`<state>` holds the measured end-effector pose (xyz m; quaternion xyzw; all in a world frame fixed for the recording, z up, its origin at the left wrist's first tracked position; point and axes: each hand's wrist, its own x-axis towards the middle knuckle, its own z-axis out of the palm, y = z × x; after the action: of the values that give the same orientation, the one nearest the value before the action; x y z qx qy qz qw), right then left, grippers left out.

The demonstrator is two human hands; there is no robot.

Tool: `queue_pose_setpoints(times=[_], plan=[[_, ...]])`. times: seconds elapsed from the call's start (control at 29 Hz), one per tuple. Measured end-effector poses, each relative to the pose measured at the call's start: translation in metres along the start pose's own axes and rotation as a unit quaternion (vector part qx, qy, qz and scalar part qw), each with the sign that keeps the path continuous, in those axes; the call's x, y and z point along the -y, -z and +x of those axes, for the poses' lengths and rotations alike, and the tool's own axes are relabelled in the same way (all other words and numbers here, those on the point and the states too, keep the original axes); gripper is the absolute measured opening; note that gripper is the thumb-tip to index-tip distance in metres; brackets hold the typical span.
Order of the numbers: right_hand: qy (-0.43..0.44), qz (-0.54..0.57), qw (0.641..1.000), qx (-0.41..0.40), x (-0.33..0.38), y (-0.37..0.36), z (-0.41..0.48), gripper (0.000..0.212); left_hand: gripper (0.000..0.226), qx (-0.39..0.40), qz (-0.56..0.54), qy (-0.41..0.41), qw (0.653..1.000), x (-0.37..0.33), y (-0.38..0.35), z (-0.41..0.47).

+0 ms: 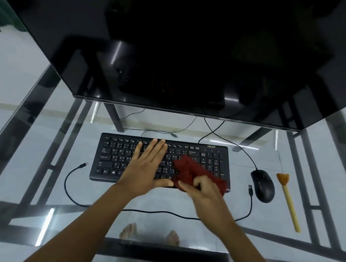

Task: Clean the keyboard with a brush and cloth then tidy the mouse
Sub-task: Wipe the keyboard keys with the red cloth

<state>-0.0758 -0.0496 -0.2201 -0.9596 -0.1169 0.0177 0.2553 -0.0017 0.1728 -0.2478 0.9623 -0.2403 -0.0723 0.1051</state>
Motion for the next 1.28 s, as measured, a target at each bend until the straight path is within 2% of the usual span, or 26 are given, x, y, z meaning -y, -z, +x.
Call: queue_pose_setpoints(times=[0.07, 0.17, 0.28, 0.31, 0.38, 0.41, 0.45, 0.48, 0.52, 0.55, 0.62, 0.66, 0.69, 0.72, 0.83, 0.9, 0.93, 0.97, 1.0, 1.03, 1.07, 1.14, 1.21, 1.28], plan=[[-0.033, -0.014, 0.999, -0.027, -0.022, 0.011, -0.003, 0.042, 0.11, 0.004, -0.004, 0.002, 1.0, 0.0, 0.001, 0.0], [-0.077, -0.025, 0.99, -0.118, -0.05, 0.011, -0.012, 0.039, 0.11, 0.008, -0.001, 0.004, 1.0, -0.001, 0.001, 0.0], [-0.134, -0.026, 0.976, -0.172, -0.035, -0.008, -0.011, 0.037, 0.111, 0.003, -0.007, 0.003, 1.0, -0.001, 0.001, 0.0], [-0.136, -0.038, 0.976, -0.165, -0.021, -0.017, -0.008, 0.04, 0.111, 0.004, -0.008, 0.003, 1.0, -0.001, 0.0, 0.0], [-0.047, -0.056, 0.993, -0.096, 0.005, -0.026, -0.001, 0.044, 0.111, 0.002, -0.005, 0.0, 1.0, 0.0, -0.001, 0.0], [0.006, -0.074, 0.995, -0.059, 0.008, -0.027, 0.001, 0.042, 0.111, 0.0, -0.006, -0.002, 1.0, 0.0, -0.001, 0.0], [0.014, -0.053, 0.998, -0.042, 0.006, -0.024, 0.003, 0.033, 0.111, 0.002, -0.009, -0.003, 1.0, 0.0, -0.001, 0.0], [-0.008, -0.022, 0.999, -0.049, -0.001, -0.02, 0.008, 0.023, 0.112, 0.005, -0.012, -0.002, 1.0, 0.001, -0.001, 0.0], [-0.047, 0.006, 0.996, -0.081, -0.012, -0.014, 0.01, 0.026, 0.112, 0.007, -0.012, -0.001, 1.0, 0.001, 0.0, 0.001], [-0.108, 0.013, 0.986, -0.127, -0.027, -0.009, 0.014, 0.033, 0.112, 0.007, -0.009, 0.0, 1.0, 0.0, 0.0, 0.001], [-0.242, 0.016, 0.949, -0.202, -0.043, 0.002, 0.026, 0.025, 0.112, 0.008, -0.004, 0.001, 1.0, 0.0, 0.0, 0.001], [-0.269, 0.007, 0.942, -0.201, -0.047, 0.003, 0.028, 0.024, 0.112, 0.007, -0.006, 0.003, 1.0, -0.001, 0.0, 0.001], [-0.26, -0.024, 0.944, -0.2, -0.044, 0.0, 0.033, 0.033, 0.112, 0.007, -0.006, 0.003, 1.0, 0.0, 0.0, 0.001], [-0.251, -0.044, 0.953, -0.165, -0.032, 0.0, 0.037, 0.04, 0.112, 0.009, -0.003, 0.003, 1.0, 0.0, 0.0, 0.001], [-0.176, -0.043, 0.978, -0.102, 0.004, -0.014, 0.046, 0.04, 0.112, 0.01, -0.001, 0.003, 1.0, -0.001, -0.001, 0.001], [-0.065, -0.037, 0.997, -0.033, 0.026, -0.029, 0.043, 0.043, 0.111, 0.007, -0.002, 0.0, 1.0, 0.0, -0.001, 0.001], [-0.029, -0.032, 0.999, -0.026, 0.026, -0.031, 0.042, 0.036, 0.111, 0.005, -0.003, -0.002, 1.0, 0.0, -0.001, 0.001], [-0.035, -0.001, 0.999, -0.04, 0.019, -0.03, 0.043, 0.018, 0.111, 0.005, -0.004, -0.003, 1.0, 0.0, -0.002, 0.001], [-0.048, 0.001, 0.997, -0.056, 0.013, -0.022, 0.044, 0.016, 0.111, 0.004, -0.005, -0.003, 1.0, 0.0, -0.001, 0.001], [-0.086, -0.037, 0.992, -0.083, 0.002, -0.014, 0.048, 0.032, 0.111, 0.003, -0.007, -0.002, 1.0, -0.001, -0.001, 0.0], [-0.129, -0.059, 0.985, -0.103, -0.008, -0.005, 0.05, 0.039, 0.111, 0.002, -0.008, -0.001, 1.0, -0.001, -0.001, 0.001], [-0.239, -0.024, 0.955, -0.172, -0.018, 0.003, 0.055, 0.025, 0.111, 0.001, -0.008, -0.001, 1.0, -0.001, 0.0, 0.0], [-0.24, -0.041, 0.946, -0.213, -0.012, -0.002, 0.059, 0.031, 0.111, 0.004, -0.009, 0.0, 1.0, -0.001, 0.0, 0.0], [-0.222, -0.052, 0.955, -0.188, 0.005, -0.016, 0.058, 0.04, 0.112, 0.008, -0.007, 0.001, 1.0, 0.0, 0.0, 0.0]])
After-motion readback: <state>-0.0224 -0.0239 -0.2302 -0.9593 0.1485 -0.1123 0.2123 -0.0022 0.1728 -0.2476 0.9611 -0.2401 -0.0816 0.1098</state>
